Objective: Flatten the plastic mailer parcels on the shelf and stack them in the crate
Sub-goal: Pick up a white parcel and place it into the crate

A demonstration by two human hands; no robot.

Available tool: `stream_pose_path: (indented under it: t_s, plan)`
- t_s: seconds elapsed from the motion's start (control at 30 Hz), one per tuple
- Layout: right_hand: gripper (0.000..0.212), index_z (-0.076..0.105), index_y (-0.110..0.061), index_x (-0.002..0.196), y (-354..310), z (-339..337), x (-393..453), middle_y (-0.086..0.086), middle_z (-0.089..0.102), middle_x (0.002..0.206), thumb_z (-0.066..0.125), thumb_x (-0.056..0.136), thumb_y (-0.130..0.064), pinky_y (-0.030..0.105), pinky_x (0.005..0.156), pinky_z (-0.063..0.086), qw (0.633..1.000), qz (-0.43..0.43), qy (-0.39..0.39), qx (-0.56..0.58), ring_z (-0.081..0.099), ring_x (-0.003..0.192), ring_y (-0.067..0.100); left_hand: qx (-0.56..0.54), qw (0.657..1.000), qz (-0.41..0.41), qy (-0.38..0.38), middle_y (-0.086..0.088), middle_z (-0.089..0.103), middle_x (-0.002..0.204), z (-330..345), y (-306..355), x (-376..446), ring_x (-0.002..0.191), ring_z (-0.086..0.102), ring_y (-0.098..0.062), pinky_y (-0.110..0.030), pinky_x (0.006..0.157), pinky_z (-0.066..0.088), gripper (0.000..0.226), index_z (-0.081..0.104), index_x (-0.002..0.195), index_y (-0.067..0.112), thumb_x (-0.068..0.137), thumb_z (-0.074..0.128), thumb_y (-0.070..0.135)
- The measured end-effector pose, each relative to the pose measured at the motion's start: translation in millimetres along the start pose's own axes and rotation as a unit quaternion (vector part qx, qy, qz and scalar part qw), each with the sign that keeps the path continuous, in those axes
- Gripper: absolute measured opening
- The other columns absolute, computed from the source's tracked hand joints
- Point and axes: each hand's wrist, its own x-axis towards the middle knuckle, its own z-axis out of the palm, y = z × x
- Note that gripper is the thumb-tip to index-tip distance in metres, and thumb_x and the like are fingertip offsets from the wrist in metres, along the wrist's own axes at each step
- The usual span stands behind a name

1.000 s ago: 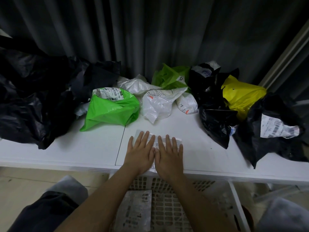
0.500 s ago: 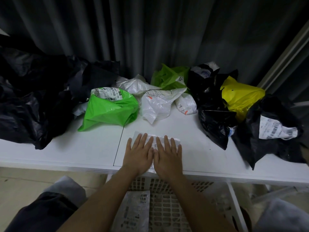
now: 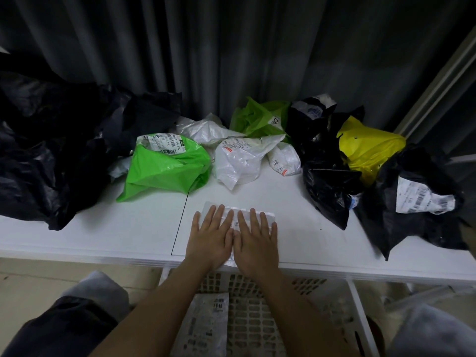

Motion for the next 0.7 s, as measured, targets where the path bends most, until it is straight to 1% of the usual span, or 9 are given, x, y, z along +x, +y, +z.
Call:
stream_pose_path:
  t_s: [0.17,0.3,0.37,0.43,0.5,0.6,0.67,0.7]
  plan:
    - [0.079,0.001,-0.033,0.153,0.2,1.7,0.6,0.001,-0.006,0.161,-0.017,0.079,-0.052,0.045,0.116,-0.014,1.000,0.001,0.000,-0.004,-0.013,0.147,0.020,-0.008,1.000,0.000,0.005,0.000,-0.005,0.161,2.6,0.0,-0.4,0.147,-0.012,-0.018,-0.044,0.114,-0.015,0.085,0.004,0.153,0.027,0.075,-0.020,0.050]
    - [0.080,0.001,-0.032,0.153,-0.1,2.0,0.6,0.001,-0.007,0.161,-0.019,0.078,-0.052,0.045,0.116,-0.013,1.000,0.002,-0.004,-0.011,-0.013,0.147,0.021,0.006,1.000,-0.008,-0.008,0.002,-0.012,0.160,1.0,1.7,0.5,0.146,-0.017,-0.017,-0.046,0.116,-0.012,0.086,-0.004,0.152,0.028,0.072,-0.024,0.049]
    - [0.079,0.000,-0.032,0.153,0.4,2.8,0.5,0.001,-0.007,0.161,-0.019,0.079,-0.053,0.046,0.117,-0.012,1.000,0.001,-0.003,-0.014,-0.013,0.147,0.022,0.013,1.000,-0.009,-0.007,0.001,-0.012,0.160,0.5,2.3,0.0,0.146,-0.016,-0.018,-0.046,0.116,-0.011,0.085,-0.005,0.152,0.028,0.072,-0.025,0.048]
    - [0.081,0.000,-0.032,0.153,1.0,3.8,0.8,0.001,-0.007,0.161,-0.024,0.080,-0.057,0.046,0.117,-0.012,1.000,-0.002,-0.001,-0.014,-0.013,0.147,0.022,0.015,1.000,-0.008,-0.006,0.001,-0.011,0.160,0.8,2.4,-0.5,0.147,-0.016,-0.018,-0.046,0.116,-0.010,0.085,-0.004,0.152,0.028,0.072,-0.024,0.048]
    - [0.092,0.000,-0.032,0.153,1.5,4.7,1.3,0.002,-0.006,0.161,-0.035,0.072,-0.058,0.047,0.116,-0.012,1.000,-0.005,0.002,-0.016,-0.012,0.147,0.023,0.018,1.000,-0.010,-0.007,0.001,-0.011,0.160,2.0,2.1,0.7,0.147,-0.015,-0.018,-0.047,0.116,-0.009,0.084,-0.004,0.152,0.028,0.073,-0.024,0.048]
    - [0.104,-0.004,-0.032,0.152,0.8,3.0,1.7,0.002,-0.009,0.161,-0.046,0.060,-0.056,0.047,0.115,-0.014,1.000,-0.003,-0.008,-0.023,-0.014,0.147,0.024,0.026,1.000,-0.010,-0.014,0.000,-0.013,0.160,2.8,2.1,1.6,0.146,-0.017,-0.019,-0.048,0.116,-0.008,0.084,-0.007,0.152,0.029,0.072,-0.025,0.048]
    - [0.105,-0.007,-0.032,0.152,-0.4,1.0,2.2,0.002,-0.013,0.161,-0.047,0.058,-0.056,0.047,0.115,-0.014,0.999,0.000,-0.020,-0.025,-0.016,0.146,0.024,0.032,0.999,-0.010,-0.022,0.000,-0.014,0.160,2.9,1.9,2.5,0.146,-0.018,-0.021,-0.049,0.116,-0.009,0.086,-0.008,0.152,0.029,0.070,-0.026,0.048]
    - [0.101,-0.008,-0.032,0.152,-0.6,0.2,2.2,0.001,-0.014,0.160,-0.045,0.061,-0.057,0.047,0.115,-0.014,0.999,0.001,-0.026,-0.025,-0.017,0.146,0.024,0.033,0.999,-0.009,-0.026,-0.001,-0.014,0.160,1.6,2.6,2.7,0.146,-0.019,-0.022,-0.049,0.116,-0.010,0.087,-0.008,0.152,0.028,0.069,-0.026,0.048]
